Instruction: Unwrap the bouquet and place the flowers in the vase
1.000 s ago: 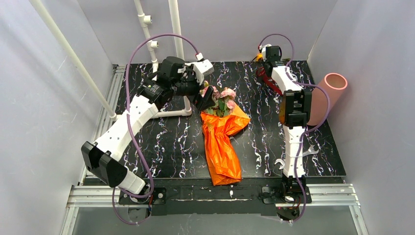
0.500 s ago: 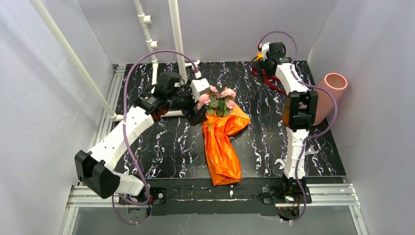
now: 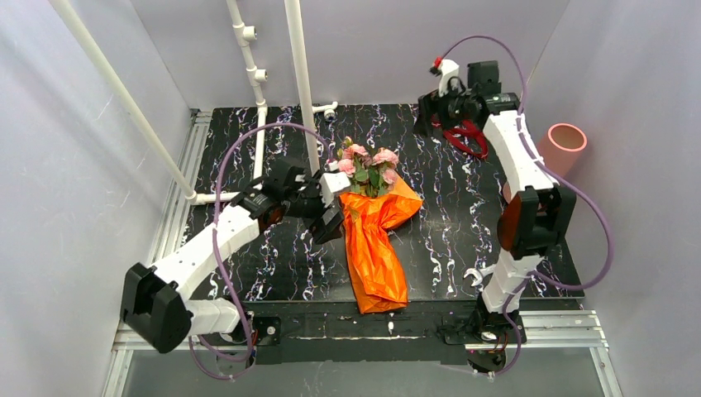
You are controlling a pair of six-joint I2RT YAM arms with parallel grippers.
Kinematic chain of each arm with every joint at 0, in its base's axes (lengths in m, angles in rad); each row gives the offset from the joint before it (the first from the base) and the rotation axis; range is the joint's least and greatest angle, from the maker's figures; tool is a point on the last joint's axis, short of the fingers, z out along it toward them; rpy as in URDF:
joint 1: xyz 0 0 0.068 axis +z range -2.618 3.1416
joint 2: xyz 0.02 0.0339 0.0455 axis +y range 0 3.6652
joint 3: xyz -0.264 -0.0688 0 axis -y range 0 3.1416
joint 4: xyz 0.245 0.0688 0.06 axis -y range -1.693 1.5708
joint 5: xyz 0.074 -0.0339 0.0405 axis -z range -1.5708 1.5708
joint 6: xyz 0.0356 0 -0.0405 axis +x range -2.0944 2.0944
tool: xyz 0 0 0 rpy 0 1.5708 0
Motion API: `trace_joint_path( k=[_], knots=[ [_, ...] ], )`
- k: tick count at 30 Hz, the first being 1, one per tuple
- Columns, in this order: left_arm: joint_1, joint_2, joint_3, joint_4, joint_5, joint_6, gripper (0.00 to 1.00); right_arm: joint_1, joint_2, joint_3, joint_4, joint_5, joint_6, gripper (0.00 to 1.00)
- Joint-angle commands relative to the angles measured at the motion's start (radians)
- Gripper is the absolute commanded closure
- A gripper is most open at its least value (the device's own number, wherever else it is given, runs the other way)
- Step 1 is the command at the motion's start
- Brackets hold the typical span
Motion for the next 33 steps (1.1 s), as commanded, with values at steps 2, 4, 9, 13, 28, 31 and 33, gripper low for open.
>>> trace_joint_path(
  k=[2, 4, 9, 13, 28, 31, 33],
  knots=[
    [0.061, -0.194, -0.153, 0.195, -0.030, -0.205, 0.02, 0.195, -0.167, -0.196, -0.089, -0.178, 0.138, 0.04],
    [0.085, -0.224, -0.169, 0.182, -0.064, -0.254, 0.02, 0.276, -0.191, -0.234, -0.081, -0.148, 0.160, 0.04],
    [0.098, -0.282, -0.198, 0.162, -0.181, -0.256, 0.02, 0.445, -0.151, -0.237, -0.079, -0.070, 0.220, 0.05],
    [0.103, -0.312, -0.214, 0.153, -0.219, -0.258, 0.02, 0.534, -0.056, -0.184, -0.156, 0.012, 0.202, 0.09],
    [0.101, -0.274, -0.217, 0.178, -0.044, -0.038, 0.02, 0.631, -0.050, -0.149, -0.326, 0.081, 0.099, 0.99],
    [0.091, -0.241, -0.220, 0.183, 0.019, 0.089, 0.02, 0.582, -0.089, -0.119, -0.388, 0.096, 0.087, 0.99],
    [0.071, -0.215, -0.217, 0.190, 0.047, 0.180, 0.02, 0.530, -0.127, -0.134, -0.426, 0.108, 0.087, 0.99]
  ],
)
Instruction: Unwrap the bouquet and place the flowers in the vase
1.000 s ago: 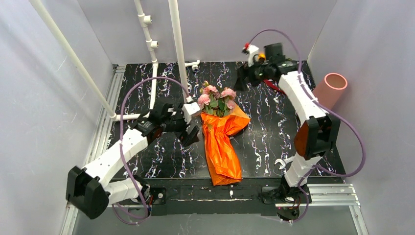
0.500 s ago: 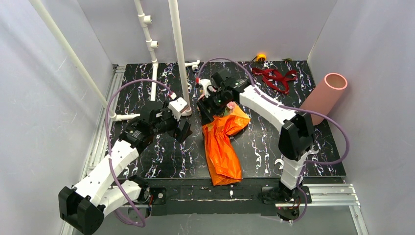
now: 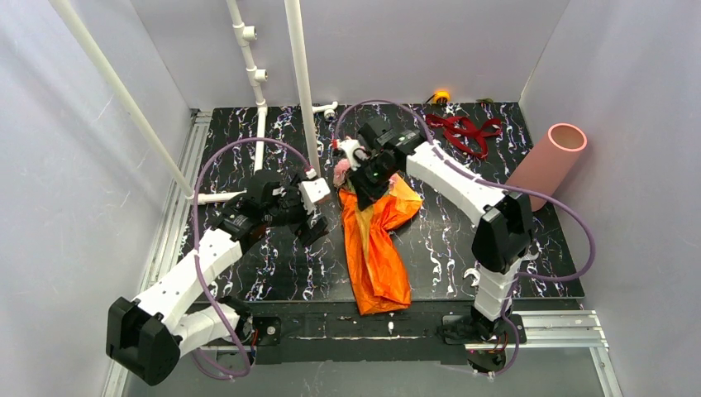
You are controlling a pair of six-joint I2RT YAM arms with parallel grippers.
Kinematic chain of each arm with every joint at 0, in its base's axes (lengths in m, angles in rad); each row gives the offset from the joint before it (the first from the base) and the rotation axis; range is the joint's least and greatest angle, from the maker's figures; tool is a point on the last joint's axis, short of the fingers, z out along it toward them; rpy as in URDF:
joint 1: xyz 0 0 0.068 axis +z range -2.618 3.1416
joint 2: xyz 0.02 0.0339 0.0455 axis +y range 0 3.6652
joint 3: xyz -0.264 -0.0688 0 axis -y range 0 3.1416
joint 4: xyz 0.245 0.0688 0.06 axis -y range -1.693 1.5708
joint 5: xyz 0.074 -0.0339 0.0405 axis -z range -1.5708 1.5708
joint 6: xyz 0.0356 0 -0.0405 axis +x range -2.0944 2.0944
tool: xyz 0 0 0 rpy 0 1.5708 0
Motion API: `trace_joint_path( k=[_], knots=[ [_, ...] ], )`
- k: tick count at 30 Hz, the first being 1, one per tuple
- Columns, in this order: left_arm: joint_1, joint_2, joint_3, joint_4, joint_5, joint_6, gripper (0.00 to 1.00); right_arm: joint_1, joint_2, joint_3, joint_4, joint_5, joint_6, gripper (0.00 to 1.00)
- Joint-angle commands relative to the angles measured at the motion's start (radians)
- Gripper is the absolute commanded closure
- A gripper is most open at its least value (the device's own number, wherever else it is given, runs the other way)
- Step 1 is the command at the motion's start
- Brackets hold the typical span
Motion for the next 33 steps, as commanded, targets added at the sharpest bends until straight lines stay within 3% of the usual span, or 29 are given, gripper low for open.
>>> trace_joint_path(
  k=[1, 6, 13, 16, 19, 24, 28, 33],
  knots=[
    [-0.038, 0.047, 0.025, 0.018, 0.119, 0.233, 0.03, -0.113, -0.123, 0.029, -0.125, 0.035, -0.034, 0.99],
    [-0.126, 0.151, 0.049, 0.068, 0.150, 0.372, 0.13, -0.240, -0.230, -0.059, -0.198, 0.107, -0.107, 0.99],
    [-0.208, 0.335, 0.133, 0.166, 0.142, 0.395, 0.27, -0.381, -0.380, -0.186, -0.287, 0.234, -0.214, 0.99],
    [-0.218, 0.386, 0.174, 0.201, 0.156, 0.397, 0.26, -0.402, -0.442, -0.269, -0.277, 0.317, -0.218, 0.99],
    [-0.221, 0.429, 0.253, 0.189, 0.204, 0.379, 0.18, -0.406, -0.486, -0.351, -0.247, 0.432, -0.200, 0.99],
    [-0.244, 0.566, 0.498, -0.008, 0.312, 0.394, 0.02, -0.426, -0.537, -0.414, -0.194, 0.523, -0.153, 0.99],
    [-0.276, 0.677, 0.651, -0.137, 0.344, 0.429, 0.02, -0.441, -0.570, -0.436, -0.135, 0.607, -0.122, 0.99],
    [-0.311, 0.783, 0.738, -0.169, 0.310, 0.471, 0.11, -0.450, -0.565, -0.449, -0.103, 0.636, -0.121, 0.99]
  ],
)
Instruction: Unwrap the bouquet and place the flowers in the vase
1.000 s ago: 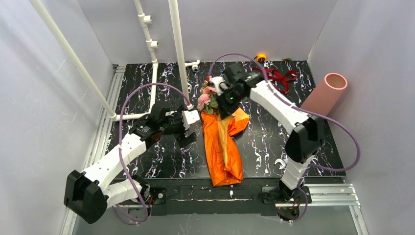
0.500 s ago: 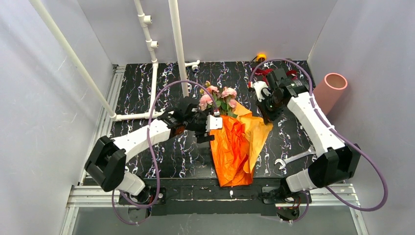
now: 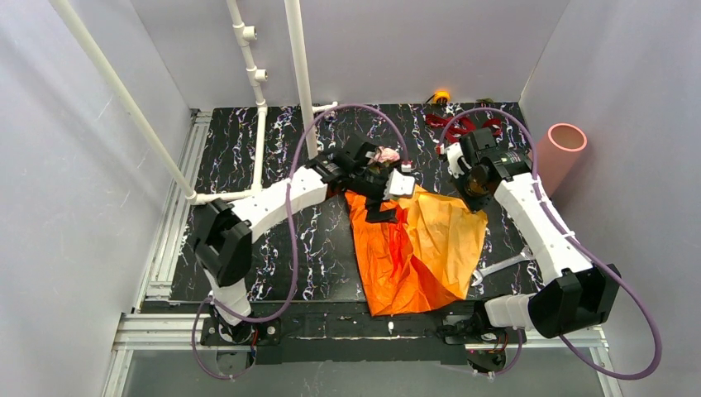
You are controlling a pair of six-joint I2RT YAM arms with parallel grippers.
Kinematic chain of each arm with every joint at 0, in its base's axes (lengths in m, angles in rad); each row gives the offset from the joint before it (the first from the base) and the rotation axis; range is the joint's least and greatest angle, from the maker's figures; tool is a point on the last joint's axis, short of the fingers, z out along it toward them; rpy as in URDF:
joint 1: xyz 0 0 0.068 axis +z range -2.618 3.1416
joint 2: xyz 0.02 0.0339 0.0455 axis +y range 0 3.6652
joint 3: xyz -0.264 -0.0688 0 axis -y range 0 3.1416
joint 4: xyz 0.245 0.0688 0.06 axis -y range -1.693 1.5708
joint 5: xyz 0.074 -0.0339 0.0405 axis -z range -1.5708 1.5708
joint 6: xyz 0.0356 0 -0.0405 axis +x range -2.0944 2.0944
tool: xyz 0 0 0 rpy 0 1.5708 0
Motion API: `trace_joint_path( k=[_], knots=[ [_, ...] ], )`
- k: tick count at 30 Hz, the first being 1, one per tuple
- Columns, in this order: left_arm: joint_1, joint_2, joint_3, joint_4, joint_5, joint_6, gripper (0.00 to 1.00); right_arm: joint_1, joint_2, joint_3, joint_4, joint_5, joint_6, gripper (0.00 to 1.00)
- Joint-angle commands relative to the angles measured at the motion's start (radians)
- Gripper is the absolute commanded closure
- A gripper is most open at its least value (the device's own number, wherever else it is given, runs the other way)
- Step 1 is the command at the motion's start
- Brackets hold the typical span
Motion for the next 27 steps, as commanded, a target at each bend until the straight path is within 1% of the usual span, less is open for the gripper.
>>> trace_joint_path(
  k=[1, 3, 5, 7, 11, 12, 15, 24, 25, 27],
  knots=[
    [-0.027, 0.089, 0.093, -0.131, 0.025, 0.047, 0.12, -0.017, -0.010, -0.006, 0.056, 0.073, 0.021, 0.99],
    [-0.029, 0.137, 0.147, -0.164, 0.034, 0.048, 0.12, -0.027, -0.011, -0.002, 0.059, 0.072, 0.017, 0.99],
    [-0.036, 0.173, 0.180, -0.192, 0.027, 0.085, 0.12, -0.035, -0.016, -0.002, 0.058, 0.069, 0.014, 0.99],
    [-0.047, 0.201, 0.192, -0.204, 0.010, 0.145, 0.12, -0.040, -0.022, -0.005, 0.055, 0.064, 0.014, 0.99],
    [-0.059, 0.256, 0.228, -0.244, -0.011, 0.212, 0.12, -0.045, -0.031, -0.018, 0.051, 0.050, 0.016, 0.99],
    [-0.062, 0.266, 0.235, -0.254, -0.016, 0.227, 0.15, -0.046, -0.032, -0.022, 0.050, 0.046, 0.016, 0.99],
    [-0.068, 0.286, 0.247, -0.256, -0.031, 0.255, 0.16, -0.047, -0.039, -0.036, 0.053, 0.031, 0.019, 0.99],
    [-0.082, 0.339, 0.295, -0.220, -0.056, 0.284, 0.16, -0.048, -0.065, -0.081, 0.050, -0.025, 0.034, 0.99],
    [-0.084, 0.345, 0.298, -0.220, -0.059, 0.295, 0.16, -0.048, -0.066, -0.081, 0.052, -0.024, 0.033, 0.99],
    [-0.087, 0.355, 0.298, -0.226, -0.064, 0.320, 0.23, -0.048, -0.066, -0.079, 0.052, -0.018, 0.034, 0.99]
  ],
)
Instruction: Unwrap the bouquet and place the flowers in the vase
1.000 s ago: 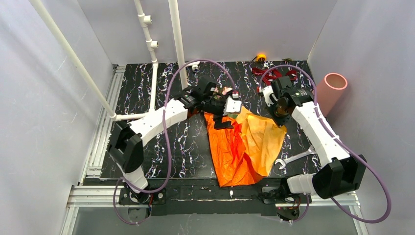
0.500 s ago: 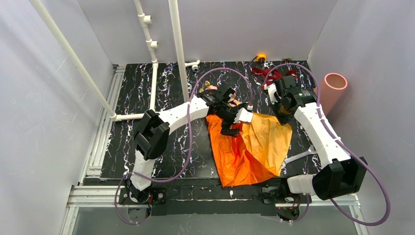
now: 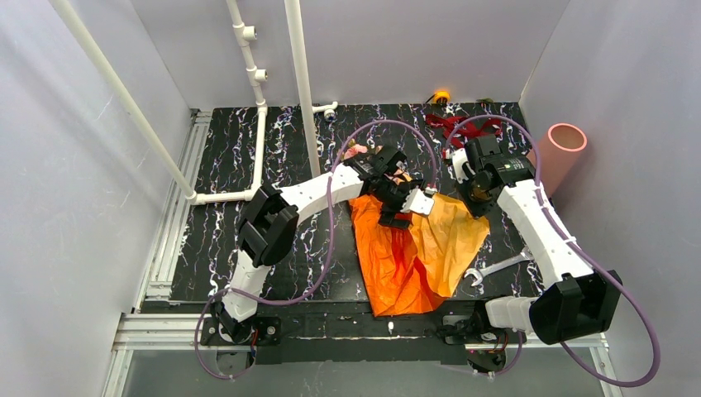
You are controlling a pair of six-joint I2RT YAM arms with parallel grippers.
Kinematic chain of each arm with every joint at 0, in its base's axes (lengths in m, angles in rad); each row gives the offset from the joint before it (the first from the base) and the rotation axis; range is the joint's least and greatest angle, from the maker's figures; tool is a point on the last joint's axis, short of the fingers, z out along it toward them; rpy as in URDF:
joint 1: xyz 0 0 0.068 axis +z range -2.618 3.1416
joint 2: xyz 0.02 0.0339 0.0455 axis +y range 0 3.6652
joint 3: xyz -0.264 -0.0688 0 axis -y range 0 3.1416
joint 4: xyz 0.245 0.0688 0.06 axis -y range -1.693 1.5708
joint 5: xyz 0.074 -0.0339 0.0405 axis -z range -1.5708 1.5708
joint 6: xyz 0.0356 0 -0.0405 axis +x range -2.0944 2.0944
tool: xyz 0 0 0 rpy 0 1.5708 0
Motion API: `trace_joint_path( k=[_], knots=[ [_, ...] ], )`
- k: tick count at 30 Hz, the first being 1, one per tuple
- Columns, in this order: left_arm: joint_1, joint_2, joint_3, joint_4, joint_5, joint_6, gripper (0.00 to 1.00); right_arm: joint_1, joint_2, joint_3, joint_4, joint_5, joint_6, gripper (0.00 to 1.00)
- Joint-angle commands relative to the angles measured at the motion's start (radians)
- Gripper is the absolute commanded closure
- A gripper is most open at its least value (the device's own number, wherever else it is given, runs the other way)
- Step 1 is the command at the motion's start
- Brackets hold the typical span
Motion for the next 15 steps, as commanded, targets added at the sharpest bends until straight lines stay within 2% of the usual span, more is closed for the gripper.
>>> trace_joint_path(
  k=[1, 5, 6, 10, 15],
  knots=[
    [-0.014, 0.011, 0.027, -0.033, -0.005, 0.076, 0.28, -0.004, -0.029, -0.002, 0.007, -0.013, 0.014, 0.99],
    [-0.015, 0.021, 0.046, -0.101, -0.016, 0.147, 0.45, -0.004, -0.029, -0.001, 0.021, 0.001, -0.003, 0.99],
    [-0.015, 0.019, 0.054, -0.122, -0.018, 0.163, 0.52, -0.005, -0.029, -0.003, 0.025, 0.003, -0.009, 0.99],
    [-0.015, -0.017, 0.089, -0.201, -0.034, 0.193, 0.98, -0.004, -0.031, -0.018, 0.035, 0.005, -0.023, 0.99],
    [0.013, -0.194, 0.033, -0.301, -0.023, 0.228, 1.00, -0.006, -0.044, -0.058, 0.065, 0.009, -0.053, 0.99]
  ],
)
